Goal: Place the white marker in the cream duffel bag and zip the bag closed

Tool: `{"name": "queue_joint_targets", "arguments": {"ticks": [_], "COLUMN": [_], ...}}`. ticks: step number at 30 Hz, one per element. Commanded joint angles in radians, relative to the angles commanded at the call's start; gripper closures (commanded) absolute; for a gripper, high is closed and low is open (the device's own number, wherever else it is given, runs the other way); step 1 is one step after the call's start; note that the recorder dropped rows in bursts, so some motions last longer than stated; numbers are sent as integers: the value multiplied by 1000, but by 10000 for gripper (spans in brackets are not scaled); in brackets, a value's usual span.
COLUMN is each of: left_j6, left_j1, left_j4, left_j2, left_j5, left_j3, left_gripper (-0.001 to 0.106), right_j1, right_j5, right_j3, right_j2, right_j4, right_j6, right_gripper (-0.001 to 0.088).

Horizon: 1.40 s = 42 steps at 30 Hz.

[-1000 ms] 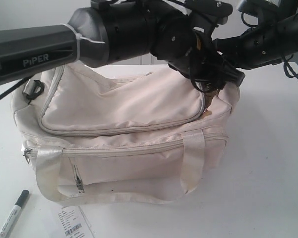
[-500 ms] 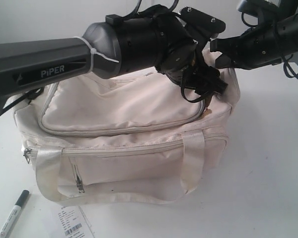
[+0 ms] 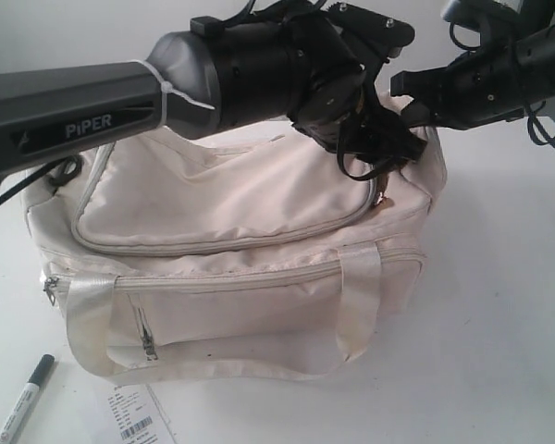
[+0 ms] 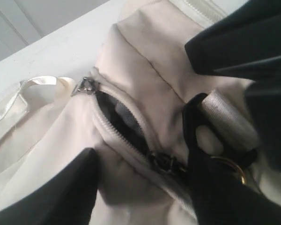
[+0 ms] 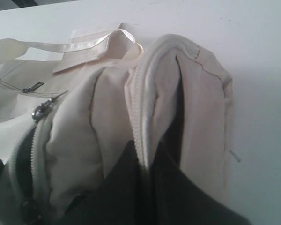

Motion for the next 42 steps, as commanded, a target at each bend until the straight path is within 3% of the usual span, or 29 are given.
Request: {"name": "queue_joint_targets", "arguments": {"ticks": [8,14,18,34,36,38,40,42], "left_j6": [2,57,88,-10,-10,-10,-10,-2], "left_j1": [-9,-16,-48,-68,-68,-68,-68,-68], "left_j4": [-1,-192,-201,9,26,36,36,34], "left_j2": [-16,-16,-16,42,49,49,49,49], "left_j5": [3,-17,-33,-38,-4,29,33,33], "left_j3": [0,0,0,0,0,0,0,0], "left_gripper": [529,527,436,435,482,615,762,975], "right_j1": [0,0,0,0,0,0,0,0], "right_j5": [0,-2,-2,0,0,0,0,0], "right_j3": [0,0,0,0,0,0,0,0], "right_j2": [0,0,0,0,0,0,0,0], "right_j4": [0,0,0,0,0,0,0,0], "right_j6": [0,0,0,0,0,0,0,0], "right_gripper": [868,868,868,868,868,868,868,868]}}
